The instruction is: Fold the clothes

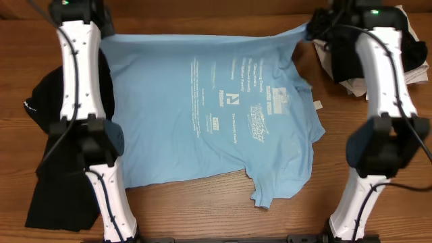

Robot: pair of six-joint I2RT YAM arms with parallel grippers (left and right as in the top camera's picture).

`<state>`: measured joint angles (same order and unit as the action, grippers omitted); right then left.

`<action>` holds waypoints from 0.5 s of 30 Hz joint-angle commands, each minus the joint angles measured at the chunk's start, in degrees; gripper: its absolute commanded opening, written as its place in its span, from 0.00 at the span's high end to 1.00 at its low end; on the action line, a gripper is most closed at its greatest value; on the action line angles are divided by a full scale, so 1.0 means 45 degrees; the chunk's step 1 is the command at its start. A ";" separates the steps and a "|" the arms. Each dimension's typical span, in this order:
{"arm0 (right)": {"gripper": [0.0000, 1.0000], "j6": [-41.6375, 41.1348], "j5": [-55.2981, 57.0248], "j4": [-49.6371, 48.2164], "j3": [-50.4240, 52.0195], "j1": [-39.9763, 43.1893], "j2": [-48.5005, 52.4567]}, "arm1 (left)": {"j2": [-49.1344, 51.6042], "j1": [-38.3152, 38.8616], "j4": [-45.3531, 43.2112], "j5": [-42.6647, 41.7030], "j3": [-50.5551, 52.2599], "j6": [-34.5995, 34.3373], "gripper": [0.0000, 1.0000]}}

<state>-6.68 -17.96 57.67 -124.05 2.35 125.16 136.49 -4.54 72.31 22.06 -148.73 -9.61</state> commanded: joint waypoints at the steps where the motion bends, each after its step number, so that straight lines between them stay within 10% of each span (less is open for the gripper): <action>1: 0.96 -0.0175 0.0549 -0.0185 -0.0146 0.0131 -0.0228 | 0.0476 -0.0063 0.0063 -0.0272 -0.0019 0.0228 0.96; 15: 0.96 -0.0170 0.0068 0.1739 -0.0408 0.0136 -0.0777 | -0.0189 -0.0083 0.2181 -0.1593 -0.0083 0.0170 0.96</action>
<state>-7.38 -17.26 63.75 -123.96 2.55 125.91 139.61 -4.54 80.27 16.03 -148.57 -9.02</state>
